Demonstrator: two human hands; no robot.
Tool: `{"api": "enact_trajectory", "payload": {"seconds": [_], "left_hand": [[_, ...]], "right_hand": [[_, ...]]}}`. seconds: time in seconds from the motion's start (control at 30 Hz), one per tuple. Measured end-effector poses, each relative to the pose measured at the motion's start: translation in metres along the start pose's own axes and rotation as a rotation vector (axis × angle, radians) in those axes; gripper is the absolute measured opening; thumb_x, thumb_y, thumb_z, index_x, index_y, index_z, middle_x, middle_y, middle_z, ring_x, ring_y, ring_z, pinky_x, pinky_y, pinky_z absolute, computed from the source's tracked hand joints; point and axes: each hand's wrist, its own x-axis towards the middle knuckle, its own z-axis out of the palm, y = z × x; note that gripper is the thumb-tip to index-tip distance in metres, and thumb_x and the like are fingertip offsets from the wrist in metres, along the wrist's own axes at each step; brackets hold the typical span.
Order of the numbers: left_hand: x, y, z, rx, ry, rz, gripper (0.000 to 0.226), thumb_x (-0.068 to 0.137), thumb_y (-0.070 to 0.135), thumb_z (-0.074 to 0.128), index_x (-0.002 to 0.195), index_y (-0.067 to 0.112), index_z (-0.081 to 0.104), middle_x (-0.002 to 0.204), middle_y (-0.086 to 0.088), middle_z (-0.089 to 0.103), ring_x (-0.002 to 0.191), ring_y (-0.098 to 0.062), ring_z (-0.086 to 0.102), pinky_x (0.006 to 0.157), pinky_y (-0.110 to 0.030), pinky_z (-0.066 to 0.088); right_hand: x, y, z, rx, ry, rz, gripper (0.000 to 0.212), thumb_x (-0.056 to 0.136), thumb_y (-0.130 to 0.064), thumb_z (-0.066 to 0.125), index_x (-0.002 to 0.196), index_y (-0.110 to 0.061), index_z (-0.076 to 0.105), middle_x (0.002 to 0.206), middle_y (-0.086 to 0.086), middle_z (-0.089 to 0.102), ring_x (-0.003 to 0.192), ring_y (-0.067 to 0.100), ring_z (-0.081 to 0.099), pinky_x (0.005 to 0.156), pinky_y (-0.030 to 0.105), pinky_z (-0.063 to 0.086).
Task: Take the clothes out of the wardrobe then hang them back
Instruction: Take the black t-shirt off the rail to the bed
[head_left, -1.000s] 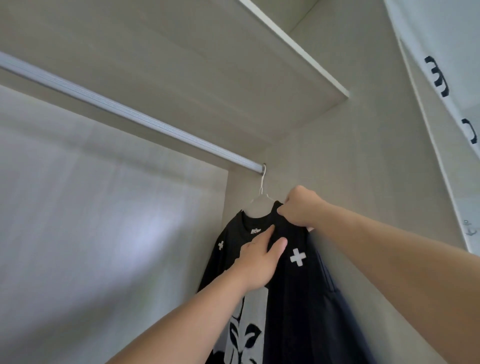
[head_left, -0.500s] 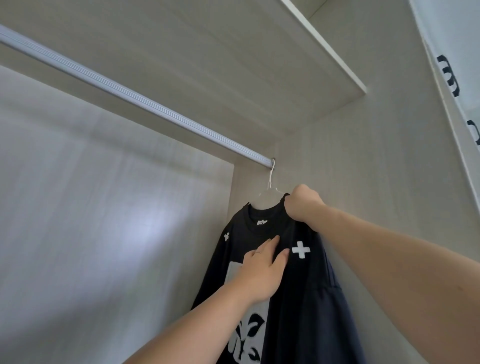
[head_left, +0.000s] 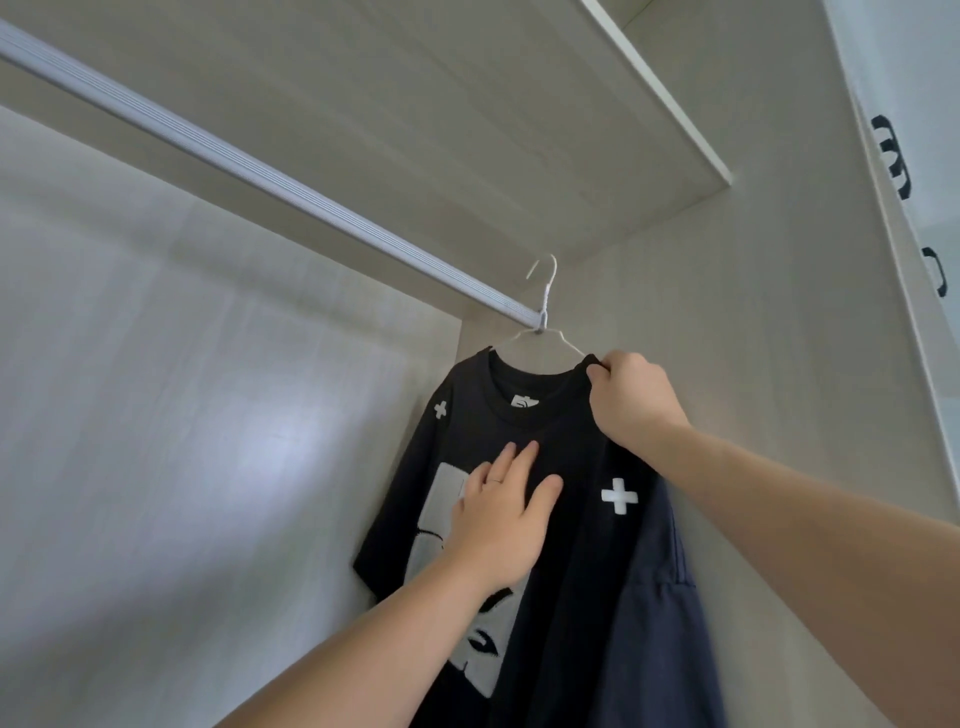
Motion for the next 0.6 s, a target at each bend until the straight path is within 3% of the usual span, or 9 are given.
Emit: {"api": "enact_trajectory", "payload": {"seconds": [0.17,0.3,0.47,0.6], "left_hand": [[-0.002,0.024,-0.007,0.106,0.336,0.049,0.06,0.102,0.055,0.028,0.158,0.038,0.015,0.168,0.008,-0.001,0.153,-0.018,-0.002,0.122,-0.044,0.01],[0.002,0.058,-0.005,0.135,0.554,0.07,0.069,0.096,0.061,0.017,0.158,0.033,0.014,0.168,0.001,0.001,0.154,-0.023,-0.001,0.123,-0.05,0.008],[0.003,0.124,0.013,0.13,0.683,0.164,0.07,0.096,0.056,0.023,0.158,0.024,0.018,0.168,-0.006,0.008,0.155,-0.027,0.003,0.124,-0.053,0.005],[-0.013,0.196,0.047,0.098,0.67,0.259,0.069,0.097,0.052,0.027,0.158,0.021,0.02,0.168,-0.006,0.01,0.155,-0.027,0.004,0.124,-0.051,0.0]], "right_hand": [[-0.015,0.016,-0.052,-0.221,0.108,-0.222,0.027,0.103,-0.03,0.036,0.089,-0.01,0.05,0.075,0.009,0.057,0.069,0.034,0.054,0.06,0.037,0.043],[-0.022,0.029,-0.114,-0.434,0.252,-0.339,0.028,0.105,-0.035,0.032,0.095,-0.013,0.047,0.072,0.008,0.055,0.066,0.036,0.052,0.058,0.037,0.039],[-0.033,0.059,-0.196,-0.51,0.402,-0.322,0.028,0.105,-0.034,0.03,0.105,-0.015,0.05,0.079,0.01,0.061,0.072,0.036,0.056,0.064,0.04,0.047],[-0.045,0.1,-0.266,-0.603,0.5,-0.341,0.026,0.105,-0.028,0.032,0.102,-0.012,0.052,0.068,-0.002,0.045,0.073,0.03,0.045,0.071,0.038,0.034]]}}
